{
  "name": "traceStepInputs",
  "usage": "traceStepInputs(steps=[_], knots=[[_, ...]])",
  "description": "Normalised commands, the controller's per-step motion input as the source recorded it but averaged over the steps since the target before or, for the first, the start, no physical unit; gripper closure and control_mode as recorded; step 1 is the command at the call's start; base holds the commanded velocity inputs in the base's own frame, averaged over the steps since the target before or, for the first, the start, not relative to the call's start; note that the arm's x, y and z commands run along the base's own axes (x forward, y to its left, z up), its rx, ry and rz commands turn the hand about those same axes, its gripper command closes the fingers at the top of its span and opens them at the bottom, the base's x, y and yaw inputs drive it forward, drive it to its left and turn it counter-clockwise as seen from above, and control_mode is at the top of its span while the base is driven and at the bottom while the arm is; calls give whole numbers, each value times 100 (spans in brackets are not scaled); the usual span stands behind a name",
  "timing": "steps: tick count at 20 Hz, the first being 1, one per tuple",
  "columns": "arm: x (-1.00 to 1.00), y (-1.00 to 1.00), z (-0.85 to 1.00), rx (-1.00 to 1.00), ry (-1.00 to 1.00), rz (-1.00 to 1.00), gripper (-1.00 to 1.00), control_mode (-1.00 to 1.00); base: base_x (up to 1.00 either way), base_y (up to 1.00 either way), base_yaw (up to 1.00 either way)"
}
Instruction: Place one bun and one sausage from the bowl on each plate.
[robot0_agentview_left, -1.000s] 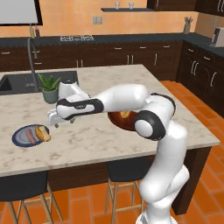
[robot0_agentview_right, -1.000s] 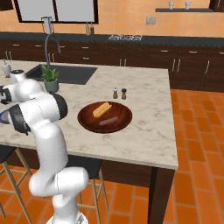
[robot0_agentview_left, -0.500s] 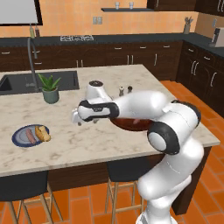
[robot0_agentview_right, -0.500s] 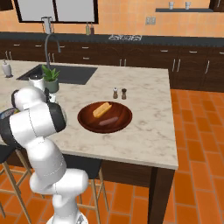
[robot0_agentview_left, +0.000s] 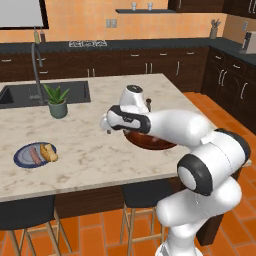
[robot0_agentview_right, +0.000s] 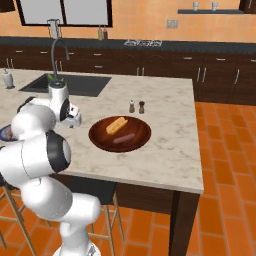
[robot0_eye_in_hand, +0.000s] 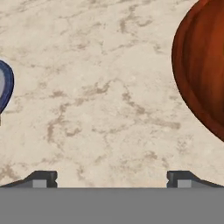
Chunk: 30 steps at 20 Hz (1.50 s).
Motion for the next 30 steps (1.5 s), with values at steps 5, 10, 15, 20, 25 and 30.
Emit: traceStepInputs(steps=[5,10,15,20,25,30], knots=[[11,-68,4,7,-4,-13,-100,-100,0,0,0],[16,-64,-6,6,-7,-14,-100,-100,0,0,0],[5,-76,0,4,-5,-14,-100,-100,0,0,0],[3,-79,0,5,-2,-12,-100,-100,0,0,0],[7,-62,0,10,-7,-5,-100,-100,0,0,0],[27,-25,-6,5,-3,0,-100,-100,0,0,0]])
